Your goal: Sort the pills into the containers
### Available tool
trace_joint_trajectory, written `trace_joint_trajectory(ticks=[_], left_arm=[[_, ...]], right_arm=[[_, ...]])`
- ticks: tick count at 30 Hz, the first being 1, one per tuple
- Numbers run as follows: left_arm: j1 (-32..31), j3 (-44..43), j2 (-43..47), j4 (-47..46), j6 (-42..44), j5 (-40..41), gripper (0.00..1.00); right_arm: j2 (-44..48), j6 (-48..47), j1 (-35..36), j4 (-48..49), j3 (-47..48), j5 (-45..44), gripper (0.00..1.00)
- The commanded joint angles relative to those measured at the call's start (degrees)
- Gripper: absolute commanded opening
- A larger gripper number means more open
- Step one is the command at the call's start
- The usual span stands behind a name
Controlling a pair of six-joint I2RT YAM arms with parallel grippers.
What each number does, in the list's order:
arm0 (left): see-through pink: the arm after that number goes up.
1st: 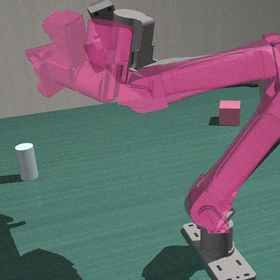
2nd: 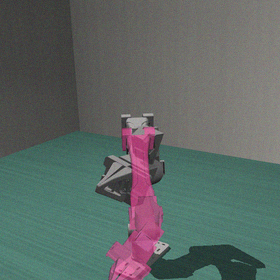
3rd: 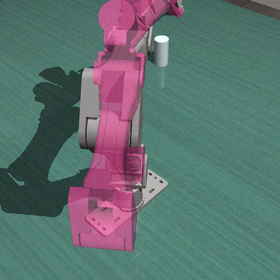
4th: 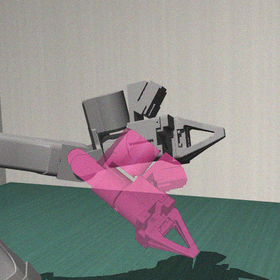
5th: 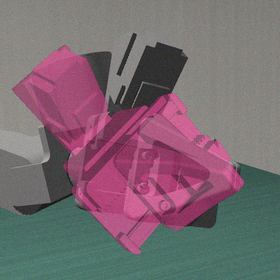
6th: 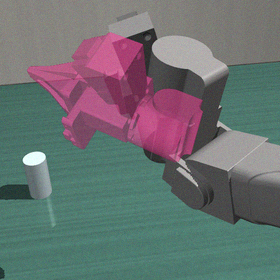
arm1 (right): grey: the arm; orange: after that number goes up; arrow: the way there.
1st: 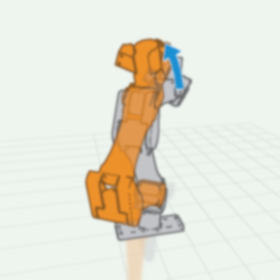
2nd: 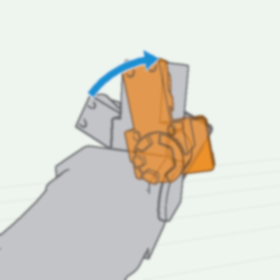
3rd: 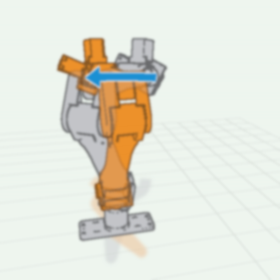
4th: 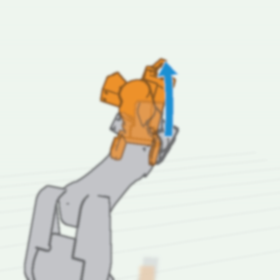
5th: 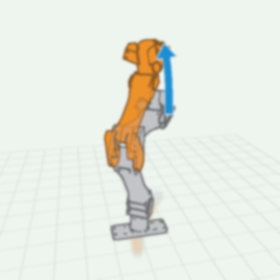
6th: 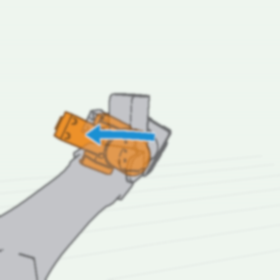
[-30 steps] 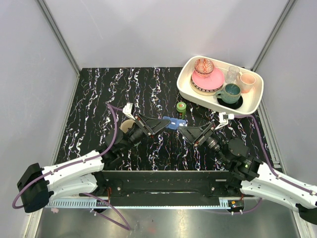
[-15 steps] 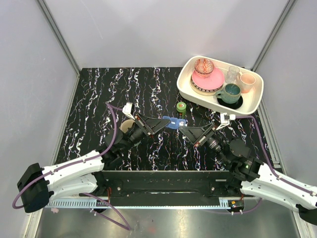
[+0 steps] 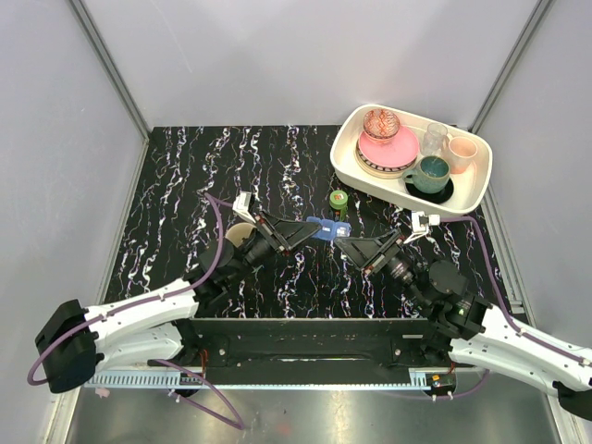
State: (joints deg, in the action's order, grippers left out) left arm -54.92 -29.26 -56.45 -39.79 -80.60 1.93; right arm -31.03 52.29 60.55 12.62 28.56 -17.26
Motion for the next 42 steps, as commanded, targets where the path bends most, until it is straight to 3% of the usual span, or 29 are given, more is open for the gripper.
trace_joint_trajectory(ticks=[1, 2, 3, 6, 12, 13, 16, 20, 30, 42], left_arm=[[-0.4, -0.3, -1.1, -6.3, -2.2, -0.6, 0.0], [-0.6, -0.3, -1.6, -6.6, -2.3, -0.6, 0.0], [-0.8, -0.2, -1.7, -7.1, -2.4, -0.6, 0.0], [-1.2, -0.2, -2.3, -7.6, -2.5, -0.6, 0.0], [-1.6, -0.3, -2.3, -7.8, -2.6, -0.4, 0.0], [-1.6, -0.2, -2.3, -7.8, -2.5, -0.4, 0.0], [-1.7, -0.1, -1.9, -7.4, -2.5, -0.2, 0.0], [-1.7, 0.0, -1.6, -7.1, -2.5, -0.1, 0.0], [-1.7, 0.0, -1.7, -6.7, -2.5, 0.4, 0.0], [-1.7, -0.5, -2.2, -6.8, -2.5, -0.2, 0.0]], right_arm=[[0.4, -1.0, 0.1, 2.7, -0.3, -1.4, 0.38], [0.4, -0.9, 0.1, 2.7, -0.4, -1.2, 0.34], [0.3, -0.8, 0.1, 2.8, -0.4, -1.1, 0.2], [0.0, -0.5, 0.1, 2.7, -0.5, -0.6, 0.03], [0.1, -0.2, 0.1, 2.7, -0.4, -0.3, 0.0], [0.2, -0.3, 0.1, 2.7, -0.4, -0.3, 0.12], [0.8, -0.4, 0.1, 2.5, -0.6, -0.5, 0.32], [1.9, -0.4, 0.1, 2.4, -1.1, -1.0, 0.44], [4.2, -1.4, 0.1, 0.9, -1.1, -0.5, 0.54], [4.1, -2.5, 0.1, 0.4, -0.7, -4.1, 0.58]])
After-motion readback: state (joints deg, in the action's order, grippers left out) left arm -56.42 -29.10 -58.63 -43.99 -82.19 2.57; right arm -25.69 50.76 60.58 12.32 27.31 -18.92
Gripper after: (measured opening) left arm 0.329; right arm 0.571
